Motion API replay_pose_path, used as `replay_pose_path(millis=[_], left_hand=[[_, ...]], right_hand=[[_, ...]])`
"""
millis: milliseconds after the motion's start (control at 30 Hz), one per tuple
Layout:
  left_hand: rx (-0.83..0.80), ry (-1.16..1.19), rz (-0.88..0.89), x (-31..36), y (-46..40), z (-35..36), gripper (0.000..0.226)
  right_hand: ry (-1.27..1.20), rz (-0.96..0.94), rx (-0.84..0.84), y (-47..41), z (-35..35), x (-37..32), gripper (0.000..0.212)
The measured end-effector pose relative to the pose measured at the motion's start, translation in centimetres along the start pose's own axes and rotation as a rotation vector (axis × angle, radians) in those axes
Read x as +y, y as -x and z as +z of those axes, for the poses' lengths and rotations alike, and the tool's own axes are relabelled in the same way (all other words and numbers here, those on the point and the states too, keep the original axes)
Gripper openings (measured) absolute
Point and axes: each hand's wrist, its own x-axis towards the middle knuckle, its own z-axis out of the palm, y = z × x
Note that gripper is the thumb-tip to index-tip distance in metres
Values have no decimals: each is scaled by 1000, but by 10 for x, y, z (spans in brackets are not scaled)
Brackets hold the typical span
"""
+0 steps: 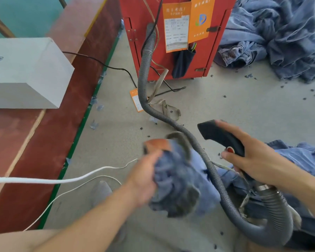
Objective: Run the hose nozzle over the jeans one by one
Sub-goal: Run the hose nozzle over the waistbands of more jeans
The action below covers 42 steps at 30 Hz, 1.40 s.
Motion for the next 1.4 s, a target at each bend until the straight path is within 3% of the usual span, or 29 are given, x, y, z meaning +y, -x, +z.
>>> replay_pose_path(millis=[67,133,267,433,500,567,633,667,767,800,833,900,967,1100,1167,1233,1333,1400], left_hand=[[306,223,-120,21,-21,-35,35],[484,133,-234,23,-25,-56,37],[425,-74,-305,2,-20,-54,30],[223,353,207,52,-25,-57,36],[195,152,98,42,-27,-50,32],[86,-337,-140,8,-22,-34,25],[-25,-721,-193,-14,-21,-29,6],[18,-723,-195,-11,-27,-27,6],[35,79,47,38,-43,-33,28],[61,286,143,54,-46,-36,32],[110,305,168,63,-47,-38,35],[211,-51,-18,50,-47,-37,47],[243,-236,-216,24,-43,-26,64],[454,-205,-57,22,-49,-20,22],[522,-183,-17,26,-45,-19,15],[445,-236,-97,16,-32,-8,17],[161,-475,-304,-19,-14,13,16],[77,-571,-320,-33,-8,21,11]], right_hand=[[-1,17,49,0,-12,-1,91],[61,51,99,0,-23,-3,92],[263,-64,265,-1,-40,-12,91],[371,-337,474,-7,-64,-42,91],[440,-433,517,-9,-72,-51,92],[525,-509,515,-12,-75,-56,90],[620,-571,477,-17,-74,-54,86],[662,-596,439,-21,-73,-51,85],[770,-620,318,-25,-74,-39,91],[806,-620,298,-24,-74,-34,93],[833,-618,289,-23,-74,-30,95],[835,-603,276,-22,-75,-26,94],[814,-574,274,-20,-74,-23,90],[710,-467,317,-22,-73,-23,88],[594,-382,322,-24,-70,-26,91],[471,-271,318,-26,-61,-30,90],[317,-113,257,-28,-33,-36,81],[212,-32,189,-28,-10,-37,71]])
